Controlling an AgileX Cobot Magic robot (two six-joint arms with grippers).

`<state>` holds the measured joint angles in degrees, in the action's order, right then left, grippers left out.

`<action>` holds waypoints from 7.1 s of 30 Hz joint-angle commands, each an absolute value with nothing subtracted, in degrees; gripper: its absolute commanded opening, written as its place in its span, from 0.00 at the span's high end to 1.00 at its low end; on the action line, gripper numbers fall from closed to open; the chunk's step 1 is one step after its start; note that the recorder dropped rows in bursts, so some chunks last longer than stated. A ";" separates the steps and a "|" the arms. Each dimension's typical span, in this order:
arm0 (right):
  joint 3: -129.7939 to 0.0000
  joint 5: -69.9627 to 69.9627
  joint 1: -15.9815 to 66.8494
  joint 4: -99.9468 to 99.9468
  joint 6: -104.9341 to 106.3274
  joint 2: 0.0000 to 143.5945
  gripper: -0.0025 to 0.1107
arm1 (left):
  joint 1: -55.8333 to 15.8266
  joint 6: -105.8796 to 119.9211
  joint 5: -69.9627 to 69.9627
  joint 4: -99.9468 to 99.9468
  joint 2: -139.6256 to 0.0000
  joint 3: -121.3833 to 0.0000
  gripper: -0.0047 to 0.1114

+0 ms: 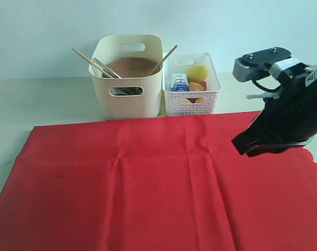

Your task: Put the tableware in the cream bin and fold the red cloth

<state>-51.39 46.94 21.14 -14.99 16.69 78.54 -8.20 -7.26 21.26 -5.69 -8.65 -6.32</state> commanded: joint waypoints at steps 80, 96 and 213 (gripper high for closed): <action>-51.94 45.53 7.95 3.32 -4.12 100.20 0.98 | 12.90 29.78 51.48 32.00 -102.94 -54.90 0.76; -58.38 40.34 5.82 0.00 -4.12 109.48 0.98 | 12.90 33.12 53.73 33.47 -110.24 -60.29 0.36; -62.88 53.64 5.66 17.31 -14.94 93.87 0.98 | -42.68 47.49 48.62 85.33 -134.73 -101.46 0.92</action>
